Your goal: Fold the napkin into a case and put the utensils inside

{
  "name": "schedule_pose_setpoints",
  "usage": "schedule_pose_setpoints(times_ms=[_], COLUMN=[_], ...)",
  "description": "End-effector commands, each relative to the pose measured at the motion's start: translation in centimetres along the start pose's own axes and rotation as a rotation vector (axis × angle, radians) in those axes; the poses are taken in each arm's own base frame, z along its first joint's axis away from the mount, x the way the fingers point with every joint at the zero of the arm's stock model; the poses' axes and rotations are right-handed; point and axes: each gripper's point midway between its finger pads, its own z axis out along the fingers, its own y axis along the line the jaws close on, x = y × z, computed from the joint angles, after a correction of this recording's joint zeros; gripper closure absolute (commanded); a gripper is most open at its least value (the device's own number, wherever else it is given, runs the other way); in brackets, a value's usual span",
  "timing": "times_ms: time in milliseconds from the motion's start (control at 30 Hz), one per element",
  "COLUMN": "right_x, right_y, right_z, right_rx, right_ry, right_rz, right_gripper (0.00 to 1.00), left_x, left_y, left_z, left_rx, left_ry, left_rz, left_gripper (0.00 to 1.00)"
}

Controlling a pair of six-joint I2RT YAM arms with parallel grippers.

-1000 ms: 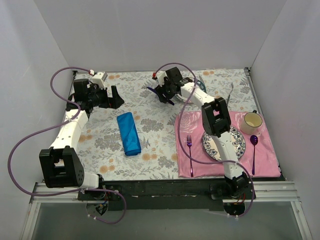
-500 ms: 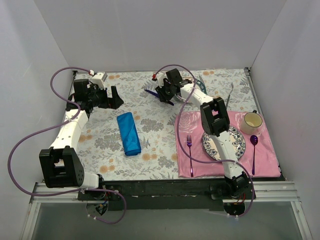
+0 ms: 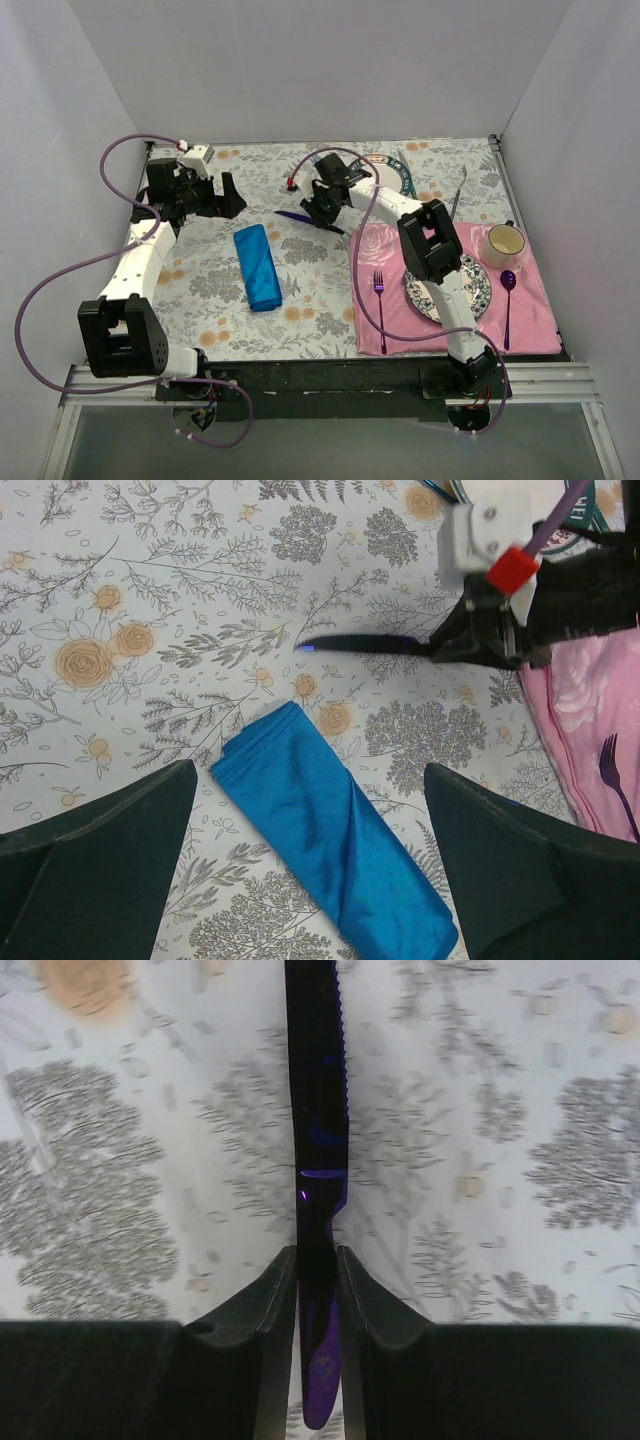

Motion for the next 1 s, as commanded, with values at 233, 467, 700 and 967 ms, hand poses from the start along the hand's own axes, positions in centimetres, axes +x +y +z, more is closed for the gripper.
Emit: schedule_pose_setpoints(times_ms=[233, 467, 700, 967], right_x=[8.7, 7.6, 9.9, 9.8], right_y=[5.1, 5.8, 6.5, 6.9], right_z=[0.0, 1.3, 3.0, 4.8], right_rx=[-0.103, -0.119, -0.176, -0.242], right_ry=[0.38, 0.386, 0.446, 0.413], right_rz=[-0.091, -0.152, -0.21, -0.224], right_gripper=[0.57, 0.54, 0.55, 0.67], left_x=[-1.1, -0.9, -0.6, -0.4], left_y=[-1.0, -0.9, -0.8, -0.9], left_z=[-1.9, -1.8, -1.8, -2.0], left_rx=[-0.003, -0.004, -0.007, -0.012], left_ry=[-0.055, -0.051, -0.047, -0.047], left_rz=[0.026, 0.029, 0.028, 0.026], left_gripper=[0.02, 0.02, 0.02, 0.02])
